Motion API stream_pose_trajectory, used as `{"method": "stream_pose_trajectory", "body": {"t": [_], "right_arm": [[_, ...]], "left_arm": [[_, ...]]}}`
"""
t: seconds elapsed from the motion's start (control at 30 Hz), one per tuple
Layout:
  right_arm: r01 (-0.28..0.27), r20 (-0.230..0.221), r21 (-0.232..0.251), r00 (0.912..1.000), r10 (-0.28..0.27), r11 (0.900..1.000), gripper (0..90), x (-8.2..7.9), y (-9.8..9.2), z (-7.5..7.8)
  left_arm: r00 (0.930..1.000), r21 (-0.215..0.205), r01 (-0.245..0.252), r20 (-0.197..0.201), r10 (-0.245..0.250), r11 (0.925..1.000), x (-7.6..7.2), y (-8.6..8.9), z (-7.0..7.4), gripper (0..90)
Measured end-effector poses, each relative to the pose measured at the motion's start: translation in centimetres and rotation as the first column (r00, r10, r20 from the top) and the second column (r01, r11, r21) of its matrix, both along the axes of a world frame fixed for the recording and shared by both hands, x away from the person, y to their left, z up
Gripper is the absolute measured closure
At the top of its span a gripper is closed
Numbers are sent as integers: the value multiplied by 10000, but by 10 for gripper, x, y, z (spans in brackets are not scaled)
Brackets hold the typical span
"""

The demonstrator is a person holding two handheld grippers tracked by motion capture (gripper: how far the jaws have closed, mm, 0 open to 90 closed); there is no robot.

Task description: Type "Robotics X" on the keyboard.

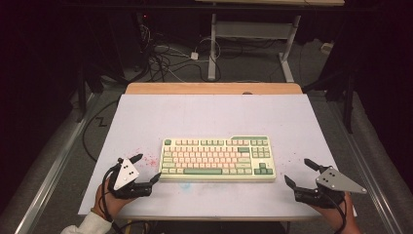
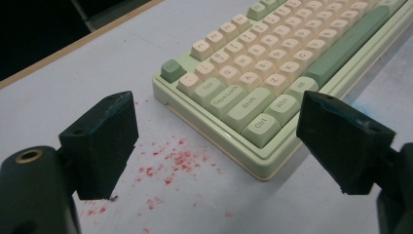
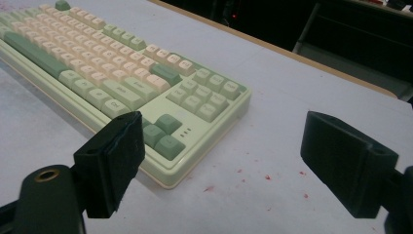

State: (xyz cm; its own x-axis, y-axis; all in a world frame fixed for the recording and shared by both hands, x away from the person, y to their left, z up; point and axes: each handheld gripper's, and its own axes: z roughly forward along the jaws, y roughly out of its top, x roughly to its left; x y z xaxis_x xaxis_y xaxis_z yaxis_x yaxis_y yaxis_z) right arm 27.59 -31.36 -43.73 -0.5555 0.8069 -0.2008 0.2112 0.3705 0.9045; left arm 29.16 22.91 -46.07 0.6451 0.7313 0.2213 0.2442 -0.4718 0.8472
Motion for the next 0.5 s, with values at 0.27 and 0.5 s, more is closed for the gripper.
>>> {"method": "stream_pose_trajectory", "body": {"t": [0.27, 0.5], "right_arm": [[-213, 24, 54, 9998, 213, 9998, 178, 0, 4, 2], [-328, 104, -78, 9994, 329, 9994, 321, 4, 10, 5]], "left_arm": [[9999, 12, 86, -111, -86, 10000, -1, -1, 1, 148], [9991, -163, -172, -388, 166, 9997, -3, 4, 3, 278]]}}
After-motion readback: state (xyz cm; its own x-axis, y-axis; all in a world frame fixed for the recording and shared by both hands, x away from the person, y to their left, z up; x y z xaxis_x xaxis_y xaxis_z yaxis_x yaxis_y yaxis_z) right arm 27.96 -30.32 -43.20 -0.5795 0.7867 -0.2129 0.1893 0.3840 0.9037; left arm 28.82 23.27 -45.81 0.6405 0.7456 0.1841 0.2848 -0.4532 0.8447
